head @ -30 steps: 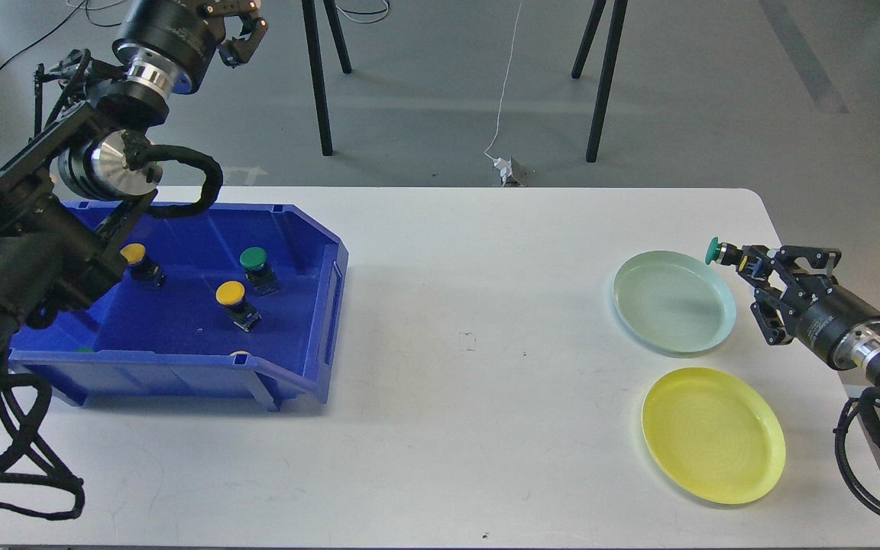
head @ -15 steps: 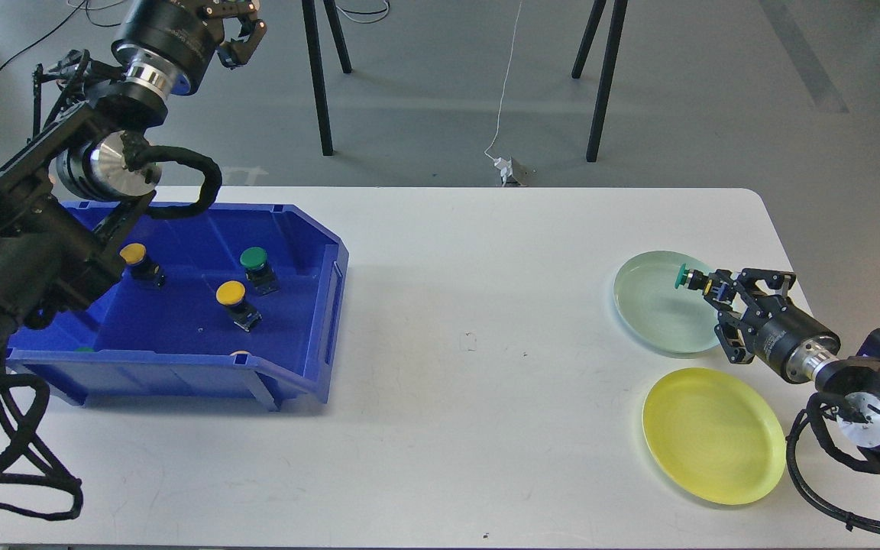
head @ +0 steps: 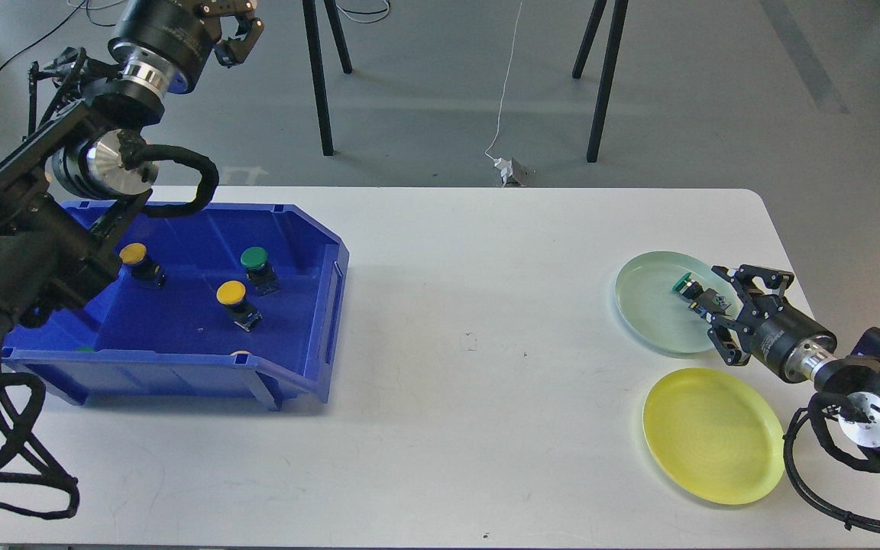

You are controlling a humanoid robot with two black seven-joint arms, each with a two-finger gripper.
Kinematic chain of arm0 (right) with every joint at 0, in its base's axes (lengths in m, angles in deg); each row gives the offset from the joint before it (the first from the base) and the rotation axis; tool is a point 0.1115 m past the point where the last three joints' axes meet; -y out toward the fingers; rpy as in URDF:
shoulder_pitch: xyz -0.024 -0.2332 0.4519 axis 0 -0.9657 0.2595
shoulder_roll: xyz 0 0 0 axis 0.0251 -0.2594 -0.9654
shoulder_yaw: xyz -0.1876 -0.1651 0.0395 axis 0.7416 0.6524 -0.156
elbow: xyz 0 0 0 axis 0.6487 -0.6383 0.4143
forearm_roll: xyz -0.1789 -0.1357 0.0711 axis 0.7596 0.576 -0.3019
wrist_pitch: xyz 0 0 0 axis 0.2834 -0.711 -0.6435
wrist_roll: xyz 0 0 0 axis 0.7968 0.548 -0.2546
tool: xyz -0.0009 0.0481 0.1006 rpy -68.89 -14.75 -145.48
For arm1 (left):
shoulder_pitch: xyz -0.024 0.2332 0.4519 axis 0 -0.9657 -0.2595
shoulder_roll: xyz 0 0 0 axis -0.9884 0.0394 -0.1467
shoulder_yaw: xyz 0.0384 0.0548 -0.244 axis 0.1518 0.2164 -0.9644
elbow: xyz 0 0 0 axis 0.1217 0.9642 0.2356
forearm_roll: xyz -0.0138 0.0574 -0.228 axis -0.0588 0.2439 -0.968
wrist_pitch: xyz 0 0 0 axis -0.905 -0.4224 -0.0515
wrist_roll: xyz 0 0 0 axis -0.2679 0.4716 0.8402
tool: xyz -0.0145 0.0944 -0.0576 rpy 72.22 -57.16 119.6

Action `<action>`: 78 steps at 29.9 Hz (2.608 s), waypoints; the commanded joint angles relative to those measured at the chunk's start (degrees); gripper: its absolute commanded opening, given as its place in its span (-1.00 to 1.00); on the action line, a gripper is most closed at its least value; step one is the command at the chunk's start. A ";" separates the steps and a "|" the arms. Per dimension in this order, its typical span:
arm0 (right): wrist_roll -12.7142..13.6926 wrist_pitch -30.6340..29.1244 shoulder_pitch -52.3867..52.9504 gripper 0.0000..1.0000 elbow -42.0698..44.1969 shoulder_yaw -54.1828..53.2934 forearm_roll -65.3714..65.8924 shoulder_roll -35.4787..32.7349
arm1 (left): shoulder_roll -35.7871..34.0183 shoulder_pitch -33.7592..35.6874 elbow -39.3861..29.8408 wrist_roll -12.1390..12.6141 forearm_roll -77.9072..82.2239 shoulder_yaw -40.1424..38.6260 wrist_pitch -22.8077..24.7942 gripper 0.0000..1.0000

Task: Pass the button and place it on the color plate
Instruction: 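Lower the green button onto the pale green plate and open right gripper, then reach the left gripper into the bin and grasp a yellow-capped button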

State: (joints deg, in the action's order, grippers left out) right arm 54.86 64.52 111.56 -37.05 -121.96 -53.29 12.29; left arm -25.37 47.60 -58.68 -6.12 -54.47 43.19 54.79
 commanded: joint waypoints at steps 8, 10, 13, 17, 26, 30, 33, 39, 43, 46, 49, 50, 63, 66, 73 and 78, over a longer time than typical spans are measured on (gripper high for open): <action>-0.12 -6.32 1.16 0.91 -7.06 -21.60 -0.25 -4.02 | -4.58 0.70 -1.67 0.44 0.48 3.44 5.37 0.99; -0.12 -6.32 3.44 0.91 -6.97 -24.95 -0.25 -3.66 | -6.42 1.31 -2.90 0.53 1.53 4.85 8.80 0.99; -0.20 -6.32 7.14 0.91 -6.89 -27.68 -2.34 -3.23 | -9.24 1.67 -5.18 0.18 9.76 5.38 9.87 0.99; -0.03 -6.32 10.48 0.92 -6.80 -27.43 -10.78 -3.22 | -12.93 1.75 -7.91 0.26 32.77 5.30 10.31 0.98; -0.29 -6.32 11.02 0.93 -6.36 -27.43 -13.52 0.20 | -21.90 -2.11 -22.94 0.09 76.38 8.10 10.31 0.93; -0.29 -6.32 10.32 0.93 -6.36 -27.51 -13.52 0.38 | -22.08 -2.11 -22.77 -0.26 91.50 12.66 10.31 0.84; -0.29 -6.32 9.70 0.93 -6.36 -27.60 -13.52 0.12 | -22.08 -1.68 -22.51 -1.84 99.86 18.11 10.31 0.60; -0.29 -6.32 9.00 0.93 -6.53 -27.16 -13.52 0.20 | -21.12 -1.76 -17.07 -2.20 112.27 24.80 10.05 0.59; -0.29 -6.32 8.82 0.93 -6.62 -27.16 -13.52 0.38 | -20.06 -1.76 -13.55 -3.16 112.90 28.40 9.79 0.58; -0.29 -6.32 8.82 0.93 -6.62 -27.07 -13.52 0.38 | -19.79 -2.03 -11.88 -3.61 112.90 30.60 9.61 0.58; -0.29 -6.32 8.82 0.93 -6.62 -26.99 -13.52 0.47 | -18.66 -2.03 -9.68 -3.60 112.90 32.71 8.74 0.58; -0.29 -6.32 8.73 0.93 -6.62 -26.99 -13.52 0.56 | -18.13 -2.03 -8.80 -3.52 112.90 32.98 8.21 0.58; -0.29 -6.32 8.82 0.93 -6.36 -27.07 -13.52 0.91 | -12.76 -2.11 -0.62 -3.69 112.37 35.35 7.33 0.58; -0.38 -6.32 8.82 0.93 -6.36 -27.07 -13.52 0.91 | -12.76 -2.20 0.08 -3.78 112.37 35.53 7.33 0.58; -0.56 -6.32 8.47 0.93 -6.36 -26.90 -13.52 1.08 | -12.24 -2.64 1.40 -3.69 112.19 35.53 6.71 0.43; -0.56 -6.32 8.29 0.93 -6.27 -26.99 -13.52 1.08 | -11.80 -2.90 2.98 -3.78 112.28 36.41 6.62 0.37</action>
State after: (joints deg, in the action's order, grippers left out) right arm 54.30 58.19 119.89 -43.38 -148.87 -66.81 13.36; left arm -37.30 44.79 -56.36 -9.85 57.72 78.99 61.43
